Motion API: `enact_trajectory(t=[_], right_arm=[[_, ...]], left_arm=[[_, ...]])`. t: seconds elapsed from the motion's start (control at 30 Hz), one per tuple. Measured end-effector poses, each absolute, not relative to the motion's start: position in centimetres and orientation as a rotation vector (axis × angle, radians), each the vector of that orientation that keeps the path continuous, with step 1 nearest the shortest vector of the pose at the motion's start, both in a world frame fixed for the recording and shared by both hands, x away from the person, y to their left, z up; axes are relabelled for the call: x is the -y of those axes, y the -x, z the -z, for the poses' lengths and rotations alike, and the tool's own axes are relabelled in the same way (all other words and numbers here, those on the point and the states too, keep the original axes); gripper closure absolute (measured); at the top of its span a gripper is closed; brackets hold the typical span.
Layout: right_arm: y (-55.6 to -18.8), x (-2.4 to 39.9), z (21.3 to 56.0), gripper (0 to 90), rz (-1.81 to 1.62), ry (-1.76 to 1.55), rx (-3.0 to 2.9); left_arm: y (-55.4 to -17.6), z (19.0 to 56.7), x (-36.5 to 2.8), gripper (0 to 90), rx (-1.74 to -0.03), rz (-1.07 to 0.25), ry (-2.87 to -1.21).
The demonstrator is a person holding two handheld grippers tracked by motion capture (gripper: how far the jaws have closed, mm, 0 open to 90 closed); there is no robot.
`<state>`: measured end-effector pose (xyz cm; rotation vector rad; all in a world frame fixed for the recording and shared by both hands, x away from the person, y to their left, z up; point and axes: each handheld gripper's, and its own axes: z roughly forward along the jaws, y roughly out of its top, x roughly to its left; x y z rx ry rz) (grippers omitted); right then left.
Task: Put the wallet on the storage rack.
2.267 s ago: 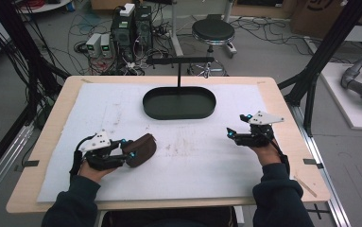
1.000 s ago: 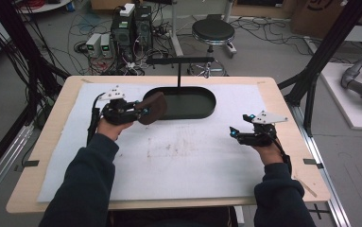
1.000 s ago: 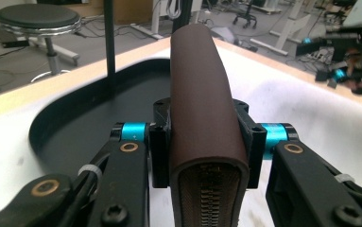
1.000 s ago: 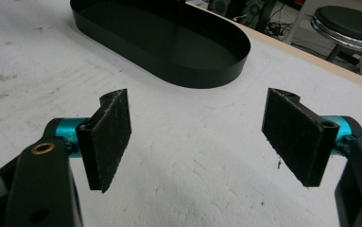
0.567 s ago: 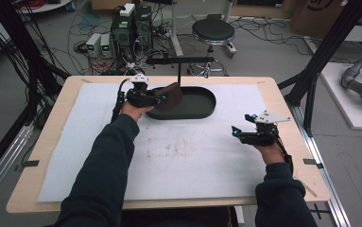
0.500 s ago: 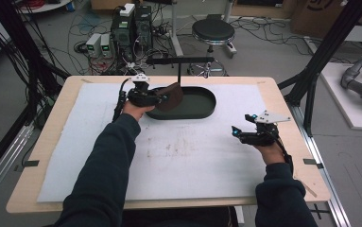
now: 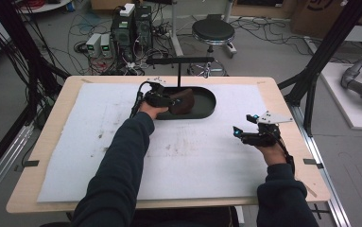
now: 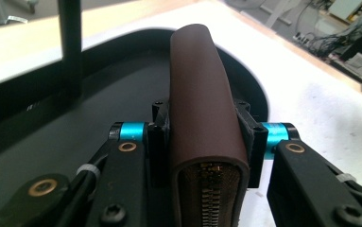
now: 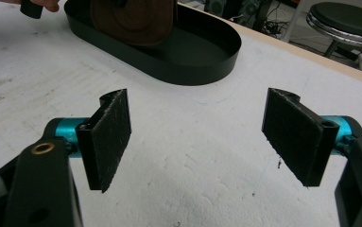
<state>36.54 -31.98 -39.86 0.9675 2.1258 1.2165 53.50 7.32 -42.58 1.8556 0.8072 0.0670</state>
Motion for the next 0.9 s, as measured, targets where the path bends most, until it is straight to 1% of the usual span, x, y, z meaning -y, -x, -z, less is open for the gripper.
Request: enact_trajectory(t=[0.03, 0.13, 0.23, 0.3, 0.37, 0.5, 0.57, 0.63, 0.7, 0.77, 0.83, 0.9], right_arm=[[-36.5, 32.0, 39.9, 24.9, -1.214, -0.964, -2.129], [-36.5, 31.9, 39.9, 24.9, -1.215, -0.962, -2.131], [-36.5, 31.8, 39.9, 24.9, -1.213, -0.953, -2.134], [-36.5, 31.8, 39.9, 24.9, -1.214, -0.952, -2.134], [-36.5, 31.7, 39.9, 24.9, -1.211, -0.949, -2.136], [-36.4, 31.6, 39.9, 24.9, -1.209, -0.951, -2.137], [-36.4, 31.6, 39.9, 24.9, -1.209, -0.95, -2.134], [-36.4, 31.6, 40.0, 24.9, -1.202, -0.948, -2.14], [-36.4, 31.5, 40.0, 24.8, -1.193, -0.948, -2.145], [-36.4, 31.4, 40.0, 24.6, -1.188, -0.945, -2.151], [-36.3, 31.3, 40.0, 21.7, -1.172, -0.942, -2.147], [-36.2, 31.0, 40.0, 21.7, -1.161, -0.936, -2.147]], left_arm=[[-53.6, 42.6, -7.5, 62.4, -0.83, -0.068, -1.851], [-53.6, 42.4, -7.8, 52.2, -0.891, -0.143, -1.884], [-53.5, 42.0, -8.6, 45.2, -0.935, -0.209, -1.895], [-53.4, 41.6, -9.3, 44.6, -0.948, -0.243, -1.883], [-53.2, 41.3, -9.9, 41.5, -0.955, -0.255, -1.878], [-52.3, 40.3, -11.0, 40.6, -0.945, -0.268, -1.862], [-51.5, 39.7, -11.5, 39.3, -0.938, -0.275, -1.853], [-50.2, 39.2, -12.0, 31.7, -0.925, -0.28, -1.845], [-48.6, 38.7, -12.6, 23.8, -0.906, -0.314, -1.847], [-46.9, 38.3, -13.6, 22.7, -0.872, -0.344, -1.834], [-45.3, 38.1, -14.7, 22.6, -0.859, -0.371, -1.801], [-43.6, 38.1, -15.7, 22.5, -0.853, -0.396, -1.767]])
